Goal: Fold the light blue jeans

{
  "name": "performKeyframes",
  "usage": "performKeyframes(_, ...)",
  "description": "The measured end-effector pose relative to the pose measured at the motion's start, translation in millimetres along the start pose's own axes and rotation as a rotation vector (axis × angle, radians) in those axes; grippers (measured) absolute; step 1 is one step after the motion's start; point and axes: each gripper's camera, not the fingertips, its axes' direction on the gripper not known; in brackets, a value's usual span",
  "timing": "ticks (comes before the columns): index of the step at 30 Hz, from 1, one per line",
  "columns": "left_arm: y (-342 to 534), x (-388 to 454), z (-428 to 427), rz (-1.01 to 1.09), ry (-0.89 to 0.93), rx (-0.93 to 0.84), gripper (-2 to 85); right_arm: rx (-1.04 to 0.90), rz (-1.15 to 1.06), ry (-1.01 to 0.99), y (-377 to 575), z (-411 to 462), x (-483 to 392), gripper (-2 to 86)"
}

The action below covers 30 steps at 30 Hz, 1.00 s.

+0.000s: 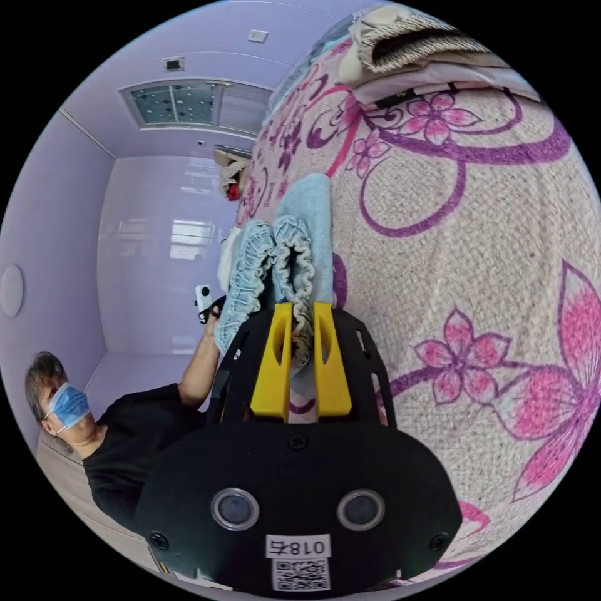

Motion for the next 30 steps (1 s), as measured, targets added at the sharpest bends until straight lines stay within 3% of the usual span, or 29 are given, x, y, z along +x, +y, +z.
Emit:
performKeyframes(8, 7.9, 2.9, -43.0, 0.088, -0.024, 0.013, 4.0, 0.056, -0.033, 0.055, -6.5, 22.4, -10.2, 2.1)
performKeyframes(12, 9.9, 3.6, -72.9, 0.096, 0.028, 0.011, 3.9, 0.163, -0.028, -0.106, 6.1, 30.2, -3.3, 1.4)
performKeyframes(21, 18.1, 0.1, -168.7, 0.118, -0.001, -0.023, 3.4, 0.174, -0.048, -0.236, 20.6, 103.0, -12.1, 1.2)
performKeyframes(24, 12.6, 1.6, -235.1, 0.16, -0.039, -0.008, 3.4, 0.169, -0.091, -0.272, 5.5, 142.8, -39.1, 1.2)
performKeyframes(30, -19.9, 8.5, -433.4, 0.223, -0.287, 0.07, 3.3, 0.134, -0.209, -0.351, -65.8, 279.1, -130.8, 1.3)
